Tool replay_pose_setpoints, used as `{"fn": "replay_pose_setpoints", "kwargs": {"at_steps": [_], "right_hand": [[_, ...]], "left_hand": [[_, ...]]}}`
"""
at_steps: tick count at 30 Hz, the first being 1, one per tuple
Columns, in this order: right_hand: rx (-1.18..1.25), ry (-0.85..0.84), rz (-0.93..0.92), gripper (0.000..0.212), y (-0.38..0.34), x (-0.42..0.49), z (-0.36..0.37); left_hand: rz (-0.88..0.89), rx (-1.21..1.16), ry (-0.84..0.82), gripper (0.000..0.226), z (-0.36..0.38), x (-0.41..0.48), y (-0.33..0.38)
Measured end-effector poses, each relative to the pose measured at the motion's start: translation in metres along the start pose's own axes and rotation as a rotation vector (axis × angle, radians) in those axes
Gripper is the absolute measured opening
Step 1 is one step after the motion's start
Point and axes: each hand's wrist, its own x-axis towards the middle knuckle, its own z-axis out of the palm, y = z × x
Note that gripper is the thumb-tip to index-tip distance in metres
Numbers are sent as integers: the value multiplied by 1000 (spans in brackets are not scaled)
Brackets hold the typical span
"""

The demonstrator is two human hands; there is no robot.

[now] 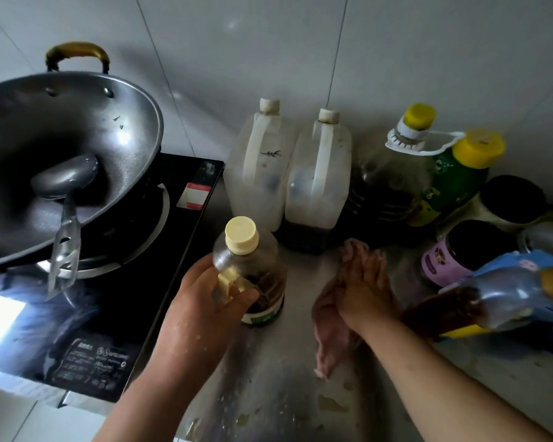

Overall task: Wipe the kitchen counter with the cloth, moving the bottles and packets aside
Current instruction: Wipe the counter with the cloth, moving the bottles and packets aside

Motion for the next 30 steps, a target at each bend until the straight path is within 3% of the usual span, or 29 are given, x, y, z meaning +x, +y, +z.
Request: {"fn": "replay_pose_setpoints", "kwargs": {"at_steps": [3,7,10,12,17,19,21,25,30], "right_hand": [[78,-1,30,64,-16,8,-9],[1,-113,-300,94,-6,-16,0],[-21,-166,-423,83,13,-46,0],[-47,-157,-359,83,20,-51,-4],[64,-37,5,69,1,-15,-10],[59,-35,54,68,-11,-5,-7],[-2,-18,-55,72,-16,-6,3],[-108,-13,-322,108,-10,-40,33],[-86,-96,-551,73,-30,-56,31]], "left_hand": [[12,-11,-19,33,3,2,2],[23,19,-20,29,9,6,4],[24,20,-45,31,11,8,8],[35,9,-55,29,11,10,10],[34,16,-54,28,12,10,10],[29,10,-35,25,10,8,10],[29,-37,-13,17,5,7,9],[23,-37,69,12,-9,8,2],[15,68,122,18,-22,9,-2]]}}
